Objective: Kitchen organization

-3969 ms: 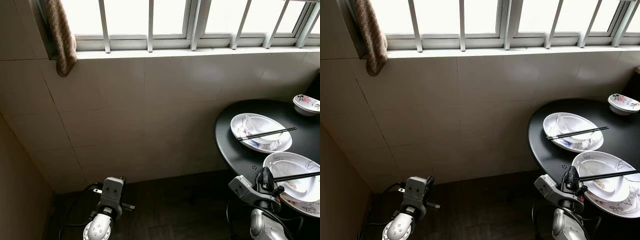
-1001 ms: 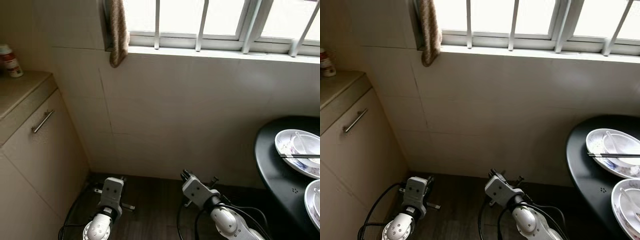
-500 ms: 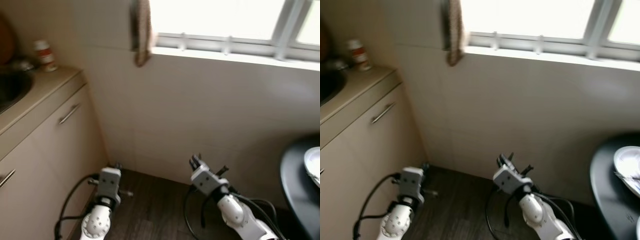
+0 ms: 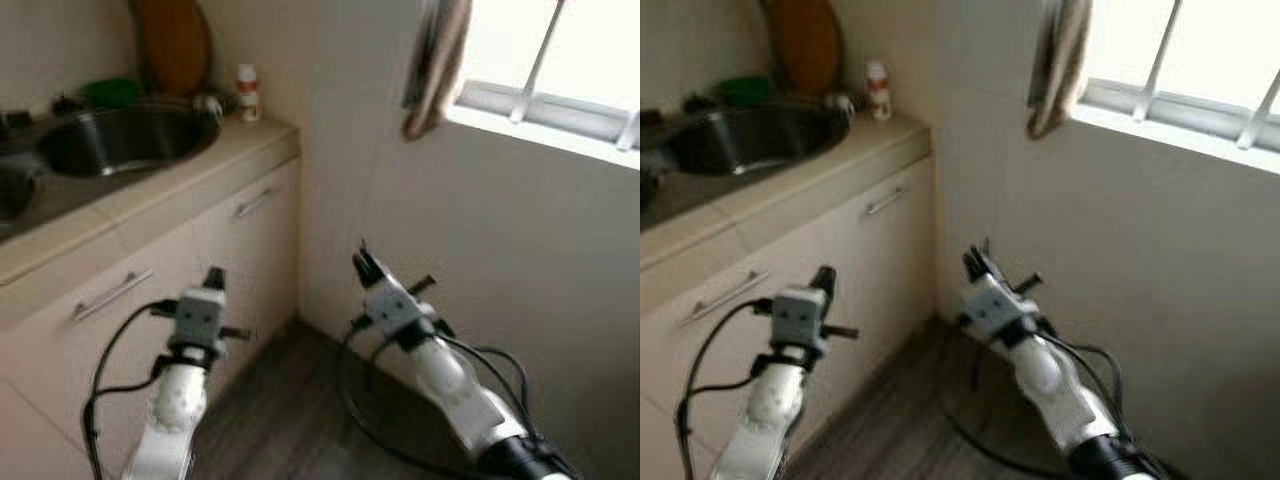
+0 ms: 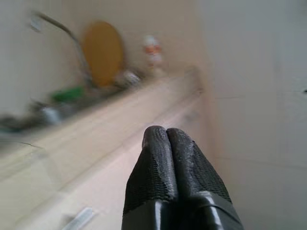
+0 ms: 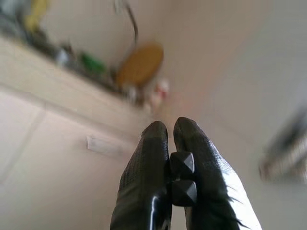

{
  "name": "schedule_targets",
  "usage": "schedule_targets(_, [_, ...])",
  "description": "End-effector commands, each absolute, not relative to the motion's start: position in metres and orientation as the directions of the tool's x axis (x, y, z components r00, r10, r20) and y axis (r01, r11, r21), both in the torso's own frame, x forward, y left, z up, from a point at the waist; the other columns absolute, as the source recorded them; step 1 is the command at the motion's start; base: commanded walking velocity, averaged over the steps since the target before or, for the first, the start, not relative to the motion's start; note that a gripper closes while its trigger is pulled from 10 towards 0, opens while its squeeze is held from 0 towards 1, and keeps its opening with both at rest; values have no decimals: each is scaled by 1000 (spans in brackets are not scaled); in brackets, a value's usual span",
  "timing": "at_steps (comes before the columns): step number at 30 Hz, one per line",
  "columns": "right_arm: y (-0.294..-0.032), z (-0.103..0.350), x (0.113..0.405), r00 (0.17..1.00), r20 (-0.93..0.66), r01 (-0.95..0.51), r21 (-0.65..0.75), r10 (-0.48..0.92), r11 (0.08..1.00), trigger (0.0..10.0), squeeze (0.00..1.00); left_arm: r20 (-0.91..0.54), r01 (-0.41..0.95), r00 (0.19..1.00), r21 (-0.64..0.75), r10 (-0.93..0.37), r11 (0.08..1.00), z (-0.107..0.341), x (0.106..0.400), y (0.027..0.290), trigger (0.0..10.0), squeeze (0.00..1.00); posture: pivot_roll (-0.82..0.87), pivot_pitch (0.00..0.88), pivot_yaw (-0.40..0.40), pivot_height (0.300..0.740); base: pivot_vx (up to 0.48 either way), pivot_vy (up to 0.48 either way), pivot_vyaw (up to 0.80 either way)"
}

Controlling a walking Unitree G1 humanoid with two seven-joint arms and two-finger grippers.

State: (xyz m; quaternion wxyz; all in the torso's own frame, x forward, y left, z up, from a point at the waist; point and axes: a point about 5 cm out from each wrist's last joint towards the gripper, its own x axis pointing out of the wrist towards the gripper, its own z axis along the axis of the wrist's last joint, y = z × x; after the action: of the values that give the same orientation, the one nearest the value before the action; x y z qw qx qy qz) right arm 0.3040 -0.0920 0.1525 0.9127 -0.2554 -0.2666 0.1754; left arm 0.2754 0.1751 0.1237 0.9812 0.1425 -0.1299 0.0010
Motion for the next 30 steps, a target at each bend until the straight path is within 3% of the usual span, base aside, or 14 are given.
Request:
schedule_targets(1, [-99,166,306,793,442,-127,-555,420,822,10000,0,300,-38,952,298,-56,954,138,277,167,10000,0,-53,0,-28,740,0,0,800])
schedule_targets(8, [-89,206,308,703,571,-90,-519,423,850,10000,0,354,-82,935,269,-19,960,159,285,172,10000,0,-56,0,-18,740,0,0,800])
schedule_targets(15, [-90,223,309,671,629,-80,-464,392,882,10000,0,400,-81,916,262,-32,962,173,284,168,10000,0,-49,0,-23,740,0,0,689])
schedule_targets(30, [-87,240,314,657,661,-94,-404,362,910,10000,0,450,-82,892,268,-50,960,193,288,163,10000,0,-46,0,-23,740,410,0,0])
